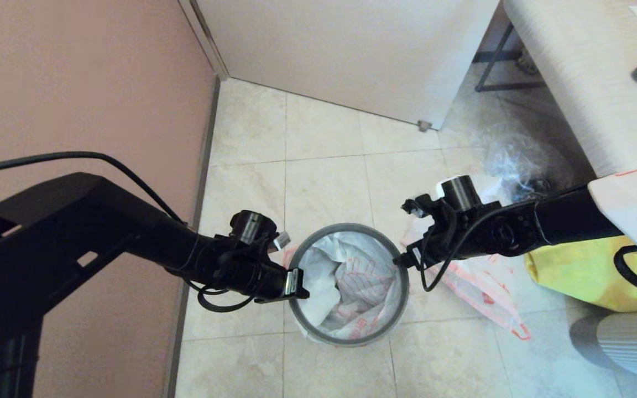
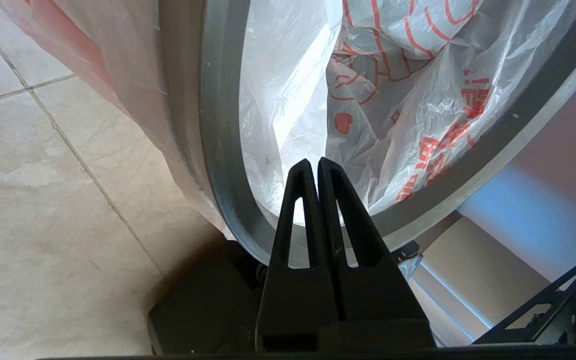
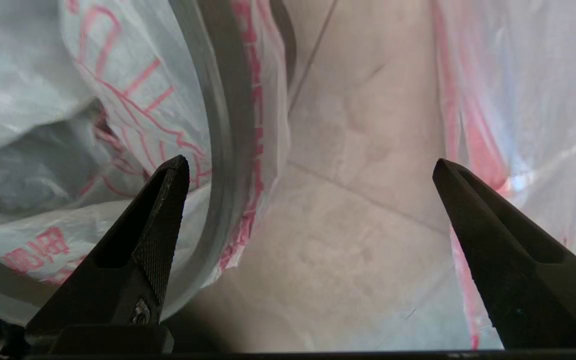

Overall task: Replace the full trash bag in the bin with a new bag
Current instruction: Place the trash can ring on the trash can

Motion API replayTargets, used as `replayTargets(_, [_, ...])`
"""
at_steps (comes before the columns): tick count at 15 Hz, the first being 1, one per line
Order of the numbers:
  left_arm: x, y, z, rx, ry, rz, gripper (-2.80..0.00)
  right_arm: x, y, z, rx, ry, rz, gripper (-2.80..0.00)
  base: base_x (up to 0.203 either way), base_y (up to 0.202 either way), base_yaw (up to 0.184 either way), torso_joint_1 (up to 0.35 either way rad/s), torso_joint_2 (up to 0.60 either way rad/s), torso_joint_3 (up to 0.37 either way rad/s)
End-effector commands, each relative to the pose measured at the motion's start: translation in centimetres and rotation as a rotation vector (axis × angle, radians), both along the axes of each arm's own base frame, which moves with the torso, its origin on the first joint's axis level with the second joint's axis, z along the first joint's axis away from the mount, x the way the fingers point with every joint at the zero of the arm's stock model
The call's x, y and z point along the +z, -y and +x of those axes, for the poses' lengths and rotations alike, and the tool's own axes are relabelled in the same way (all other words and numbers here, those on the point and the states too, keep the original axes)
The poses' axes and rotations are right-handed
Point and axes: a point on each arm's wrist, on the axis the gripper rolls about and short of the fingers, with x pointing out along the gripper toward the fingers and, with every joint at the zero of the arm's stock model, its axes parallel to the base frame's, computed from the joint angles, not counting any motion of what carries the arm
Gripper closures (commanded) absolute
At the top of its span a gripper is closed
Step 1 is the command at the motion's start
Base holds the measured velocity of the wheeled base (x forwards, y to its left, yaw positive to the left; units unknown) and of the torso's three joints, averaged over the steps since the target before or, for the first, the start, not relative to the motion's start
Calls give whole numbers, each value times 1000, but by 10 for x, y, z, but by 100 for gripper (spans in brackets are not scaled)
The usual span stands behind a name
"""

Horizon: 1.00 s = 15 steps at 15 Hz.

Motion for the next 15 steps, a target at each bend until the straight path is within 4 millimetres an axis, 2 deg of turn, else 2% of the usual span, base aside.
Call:
replayTargets(1, [1, 0, 0, 1, 2, -4, 0, 10, 8, -5, 27, 45, 44, -18, 0, 0, 0, 0, 0, 0])
replayTargets(2, [1, 0, 0, 1, 3, -4, 0, 14, 8, -7, 49, 52, 76, 0, 0, 0, 0, 0, 0, 0])
replayTargets(4, [0, 0, 1, 2, 0, -2, 0, 17, 4, -11, 131, 6, 177, 0, 0, 0, 0, 0, 0, 0])
replayTargets(6, [-2, -2, 2, 5, -4, -2, 0, 11, -2, -12, 181, -35, 223, 0, 0, 0, 0, 0, 0, 0])
replayTargets(10, [-2, -2, 2, 6, -8, -6, 0, -9, -6, -7, 260, -112, 273, 0, 0, 0, 0, 0, 0, 0])
replayTargets(15, [-20, -6, 10, 23, -16, 1, 0, -56, 1, 11, 238, -191, 266, 0, 0, 0, 0, 0, 0, 0])
